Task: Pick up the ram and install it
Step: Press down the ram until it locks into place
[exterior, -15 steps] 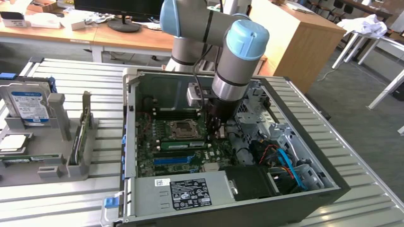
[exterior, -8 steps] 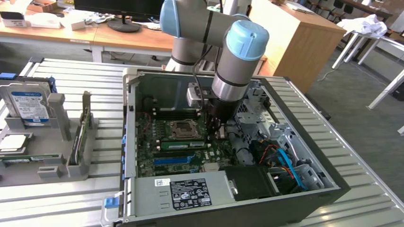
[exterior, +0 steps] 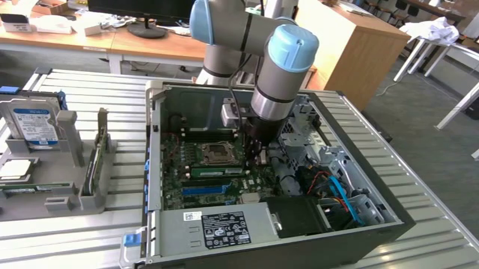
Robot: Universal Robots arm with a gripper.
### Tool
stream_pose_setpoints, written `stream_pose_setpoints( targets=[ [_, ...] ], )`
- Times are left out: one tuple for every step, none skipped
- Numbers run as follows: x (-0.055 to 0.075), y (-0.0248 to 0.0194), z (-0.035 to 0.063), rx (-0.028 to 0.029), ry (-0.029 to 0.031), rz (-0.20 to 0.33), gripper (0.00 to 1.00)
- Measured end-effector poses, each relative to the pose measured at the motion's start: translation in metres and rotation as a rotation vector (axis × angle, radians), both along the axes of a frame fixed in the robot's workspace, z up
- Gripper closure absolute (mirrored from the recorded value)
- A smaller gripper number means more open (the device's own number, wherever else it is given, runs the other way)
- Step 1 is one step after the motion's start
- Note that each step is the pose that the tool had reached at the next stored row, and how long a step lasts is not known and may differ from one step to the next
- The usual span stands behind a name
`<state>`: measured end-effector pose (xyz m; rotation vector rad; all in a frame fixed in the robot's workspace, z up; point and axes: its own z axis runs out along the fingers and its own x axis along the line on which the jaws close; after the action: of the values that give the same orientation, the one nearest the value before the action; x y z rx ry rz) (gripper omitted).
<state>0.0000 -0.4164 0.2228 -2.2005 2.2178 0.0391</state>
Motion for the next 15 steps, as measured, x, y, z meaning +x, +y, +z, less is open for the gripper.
stream_pose_setpoints(
  targets=[
    [0.0,0.0,-0.0003,0.0002,-0.0001,0.0,0.89],
    [0.0,0.0,-0.0007,0.0001,-0.0001,0.0,0.89],
    [0.0,0.0,-0.001,-0.0002,0.0,0.0,0.89],
    [0.0,0.0,-0.001,-0.0003,0.0001,0.0,0.89],
    [0.0,0.0,-0.001,-0.0002,0.0001,0.0,0.89],
    [0.0,0.0,-0.0011,-0.0001,0.0,0.0,0.89],
    [0.0,0.0,-0.0011,0.0,0.0,0.0,0.89],
    [0.0,0.0001,-0.0002,0.0009,-0.0002,0.0,0.89],
    [0.0,0.0002,0.0021,0.002,0.0,0.0,0.89],
    [0.0,0.0001,0.0059,0.0009,0.0002,0.0,0.89],
    [0.0,0.0,0.009,0.0002,0.0005,0.0,0.89],
    [0.0,0.0001,0.0116,0.0004,0.0006,0.0,0.89],
    [0.0,0.0,0.0141,0.0003,0.0008,0.0,0.89],
    [0.0,0.0,0.0164,0.0001,0.0009,0.0,0.89],
    [0.0,0.0,0.0183,0.0002,0.0009,0.0,0.89]
  ],
)
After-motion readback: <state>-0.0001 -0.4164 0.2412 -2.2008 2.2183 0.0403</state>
